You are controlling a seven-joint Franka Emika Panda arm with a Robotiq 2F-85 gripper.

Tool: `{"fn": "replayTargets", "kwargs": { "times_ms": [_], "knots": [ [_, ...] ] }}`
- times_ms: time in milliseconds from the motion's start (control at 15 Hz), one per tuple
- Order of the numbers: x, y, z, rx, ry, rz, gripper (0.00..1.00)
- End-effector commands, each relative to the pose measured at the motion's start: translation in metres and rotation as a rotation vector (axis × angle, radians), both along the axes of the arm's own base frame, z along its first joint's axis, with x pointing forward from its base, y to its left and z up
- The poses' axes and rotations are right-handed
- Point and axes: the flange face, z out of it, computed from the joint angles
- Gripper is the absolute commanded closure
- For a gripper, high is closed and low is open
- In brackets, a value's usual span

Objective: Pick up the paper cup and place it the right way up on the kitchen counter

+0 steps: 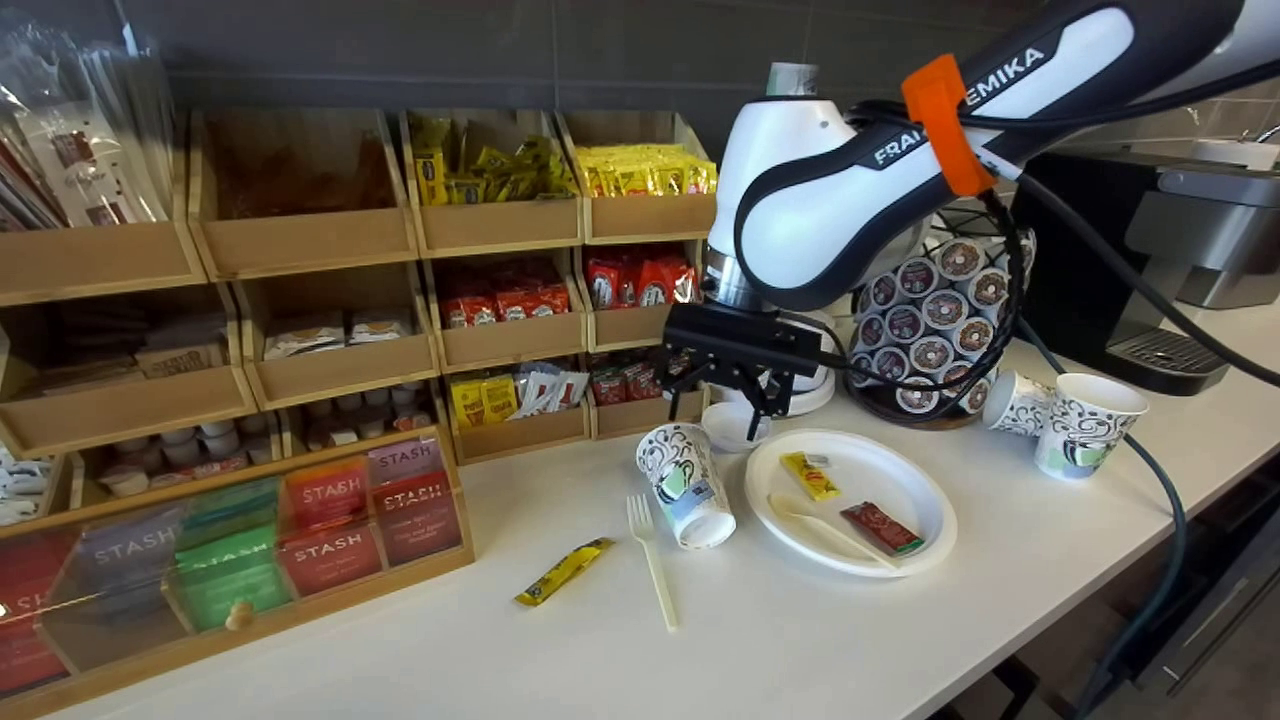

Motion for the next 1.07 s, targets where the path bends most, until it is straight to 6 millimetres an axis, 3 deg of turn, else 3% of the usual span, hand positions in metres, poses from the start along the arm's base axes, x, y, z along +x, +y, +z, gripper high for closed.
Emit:
{"fn": "replayTargets", "kwargs": {
  "times_ms": [0, 67, 133, 200, 733, 1000],
  "knots": [
    [-0.005, 0.013, -0.01, 0.036, 0.127, 0.055, 0.1],
    [-0.008, 0.015, -0.012, 0.048, 0.157, 0.07, 0.26],
    [-0.009, 0.016, -0.015, 0.056, 0.178, 0.077, 0.34],
    [-0.009, 0.017, -0.016, 0.065, 0.194, 0.086, 0.35],
    [-0.008, 0.021, -0.009, 0.09, 0.208, 0.129, 0.98],
    [-0.032, 0.043, 0.021, 0.09, 0.187, 0.333, 0.99]
  ]
}}
